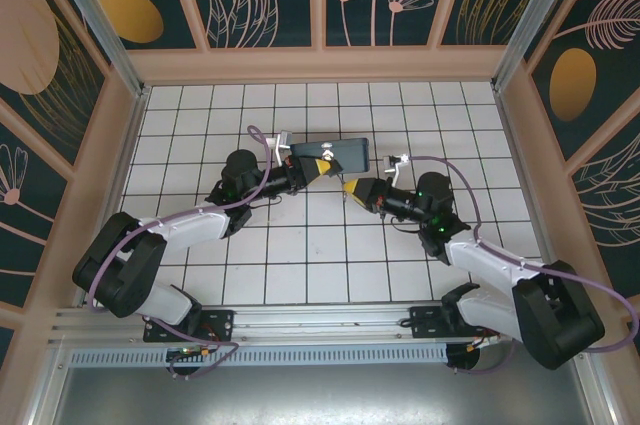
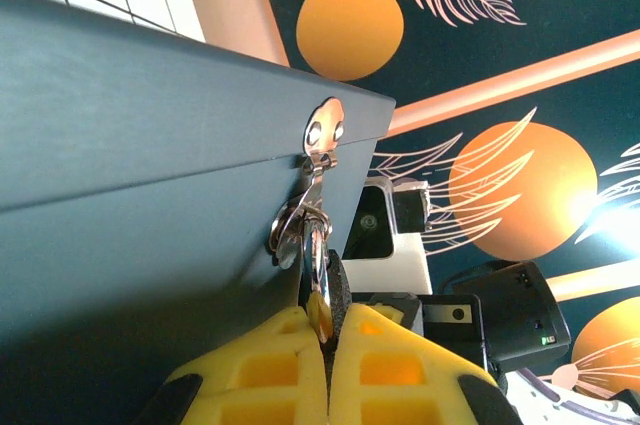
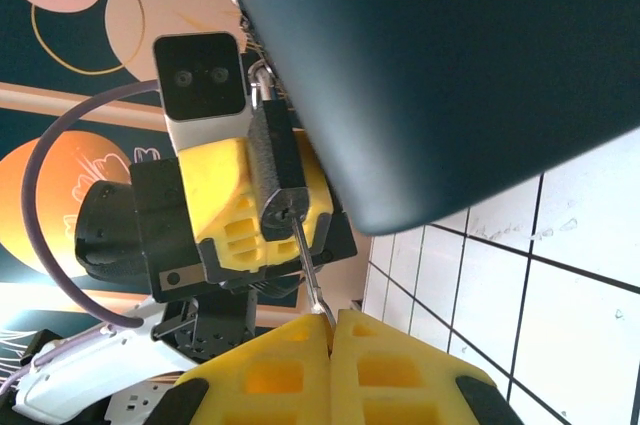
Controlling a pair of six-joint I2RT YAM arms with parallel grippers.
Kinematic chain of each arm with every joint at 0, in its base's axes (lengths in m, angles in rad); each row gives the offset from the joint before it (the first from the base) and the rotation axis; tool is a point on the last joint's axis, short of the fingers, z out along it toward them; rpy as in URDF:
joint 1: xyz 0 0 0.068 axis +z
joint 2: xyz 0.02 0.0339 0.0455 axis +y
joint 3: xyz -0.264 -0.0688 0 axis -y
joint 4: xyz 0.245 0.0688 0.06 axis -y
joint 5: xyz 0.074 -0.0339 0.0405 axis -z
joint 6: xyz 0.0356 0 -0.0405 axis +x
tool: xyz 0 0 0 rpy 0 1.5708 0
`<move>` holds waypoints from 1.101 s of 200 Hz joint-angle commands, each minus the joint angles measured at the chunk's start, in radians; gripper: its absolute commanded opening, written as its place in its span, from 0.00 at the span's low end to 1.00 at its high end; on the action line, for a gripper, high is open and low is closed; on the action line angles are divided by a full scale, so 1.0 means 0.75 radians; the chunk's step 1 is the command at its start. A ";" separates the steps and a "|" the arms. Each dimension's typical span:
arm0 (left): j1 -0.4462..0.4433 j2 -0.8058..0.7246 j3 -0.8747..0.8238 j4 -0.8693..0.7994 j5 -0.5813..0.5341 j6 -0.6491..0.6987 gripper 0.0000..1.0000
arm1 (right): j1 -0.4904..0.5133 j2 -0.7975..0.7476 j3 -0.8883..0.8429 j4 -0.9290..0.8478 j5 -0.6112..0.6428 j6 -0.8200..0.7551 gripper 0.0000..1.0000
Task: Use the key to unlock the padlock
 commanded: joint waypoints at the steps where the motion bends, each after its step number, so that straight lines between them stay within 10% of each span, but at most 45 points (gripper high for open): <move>1: 0.008 -0.043 0.020 0.118 0.003 0.030 0.00 | 0.009 0.018 0.035 0.100 -0.018 0.001 0.00; 220: 0.008 -0.044 0.027 0.091 0.009 0.049 0.00 | 0.024 -0.051 0.086 -0.042 0.055 -0.118 0.00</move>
